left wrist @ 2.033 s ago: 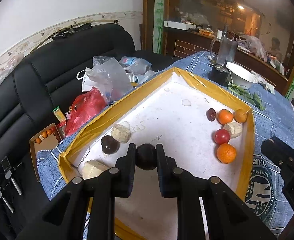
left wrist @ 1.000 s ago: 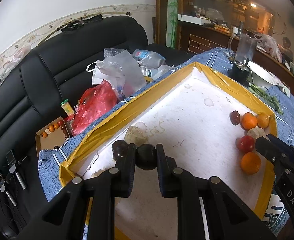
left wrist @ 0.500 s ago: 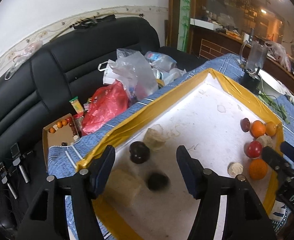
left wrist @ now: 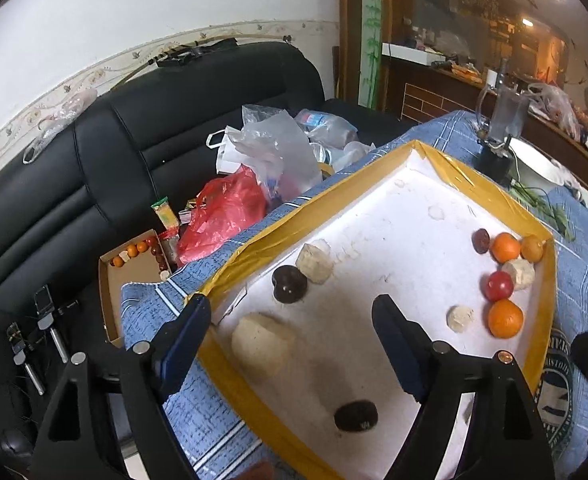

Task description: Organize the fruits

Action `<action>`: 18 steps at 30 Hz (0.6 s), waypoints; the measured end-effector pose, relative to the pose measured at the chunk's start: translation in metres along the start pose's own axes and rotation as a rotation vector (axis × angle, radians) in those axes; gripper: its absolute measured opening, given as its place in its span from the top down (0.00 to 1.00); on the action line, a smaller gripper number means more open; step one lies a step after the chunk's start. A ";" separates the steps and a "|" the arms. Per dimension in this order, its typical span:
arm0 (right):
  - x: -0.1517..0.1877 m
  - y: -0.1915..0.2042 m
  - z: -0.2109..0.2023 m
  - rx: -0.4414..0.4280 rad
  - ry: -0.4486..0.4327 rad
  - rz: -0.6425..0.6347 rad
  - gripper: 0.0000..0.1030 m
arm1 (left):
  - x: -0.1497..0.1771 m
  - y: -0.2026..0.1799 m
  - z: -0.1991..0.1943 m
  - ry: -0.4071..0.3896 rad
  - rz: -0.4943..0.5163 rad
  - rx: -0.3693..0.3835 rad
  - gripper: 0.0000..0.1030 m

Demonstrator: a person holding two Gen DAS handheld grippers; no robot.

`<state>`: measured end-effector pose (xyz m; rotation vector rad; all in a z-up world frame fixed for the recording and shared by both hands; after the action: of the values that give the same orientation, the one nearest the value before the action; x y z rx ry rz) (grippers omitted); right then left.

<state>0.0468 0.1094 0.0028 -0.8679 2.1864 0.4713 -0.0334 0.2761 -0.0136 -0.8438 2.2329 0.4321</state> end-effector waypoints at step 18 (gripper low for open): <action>0.040 -0.002 -0.058 0.030 -0.004 -0.100 0.00 | 0.014 -0.020 -0.043 -0.057 0.055 0.051 0.00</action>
<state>-0.0003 0.0579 0.0120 -0.9544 2.1293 0.3899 -0.0487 0.2334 0.0057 -0.7363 2.2095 0.4184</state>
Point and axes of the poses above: each gripper's, at about its wrist camera, not at the fingertips, and z roughly the way its jaws point, y to its left, x to its underside, the point moved 3 cm from there along z, roughly the way its jaws point, and after that the axes turned 2 degrees about -y, right-handed, at the moved point
